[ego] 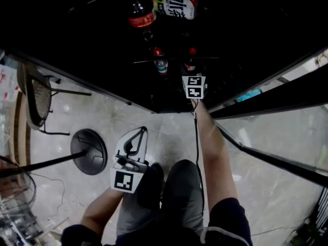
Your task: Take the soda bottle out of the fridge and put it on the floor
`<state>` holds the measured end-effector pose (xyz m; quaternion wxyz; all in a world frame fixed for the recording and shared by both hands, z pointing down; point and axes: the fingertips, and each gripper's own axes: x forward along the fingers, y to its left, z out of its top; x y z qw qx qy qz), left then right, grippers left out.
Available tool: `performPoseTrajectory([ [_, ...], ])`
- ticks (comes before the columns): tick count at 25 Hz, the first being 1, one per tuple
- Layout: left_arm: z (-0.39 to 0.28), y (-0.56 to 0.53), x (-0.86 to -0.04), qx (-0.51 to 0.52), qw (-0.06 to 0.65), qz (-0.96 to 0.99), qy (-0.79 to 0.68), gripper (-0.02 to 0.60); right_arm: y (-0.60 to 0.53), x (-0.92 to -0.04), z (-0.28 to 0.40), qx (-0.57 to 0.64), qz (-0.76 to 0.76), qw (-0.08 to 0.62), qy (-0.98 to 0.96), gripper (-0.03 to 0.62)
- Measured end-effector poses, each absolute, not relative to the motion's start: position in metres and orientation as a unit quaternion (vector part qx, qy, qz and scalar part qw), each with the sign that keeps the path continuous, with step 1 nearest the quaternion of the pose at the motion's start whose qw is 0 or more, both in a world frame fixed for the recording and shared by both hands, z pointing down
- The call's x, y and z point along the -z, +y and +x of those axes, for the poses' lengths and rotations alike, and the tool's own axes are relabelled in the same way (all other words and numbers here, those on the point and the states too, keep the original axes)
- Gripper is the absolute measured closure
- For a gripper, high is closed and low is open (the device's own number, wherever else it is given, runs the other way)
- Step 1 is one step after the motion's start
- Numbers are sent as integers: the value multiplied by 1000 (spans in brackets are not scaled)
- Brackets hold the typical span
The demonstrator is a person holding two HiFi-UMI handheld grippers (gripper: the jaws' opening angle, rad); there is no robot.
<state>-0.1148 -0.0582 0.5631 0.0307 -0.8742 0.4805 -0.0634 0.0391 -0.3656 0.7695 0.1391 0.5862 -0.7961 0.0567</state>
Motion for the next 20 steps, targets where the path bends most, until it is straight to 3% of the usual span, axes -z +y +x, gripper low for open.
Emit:
performPoseTrajectory([
  [20, -123, -60, -567, 76, 44, -871, 484, 558, -296, -750, 36, -51, 536, 124, -833, 272],
])
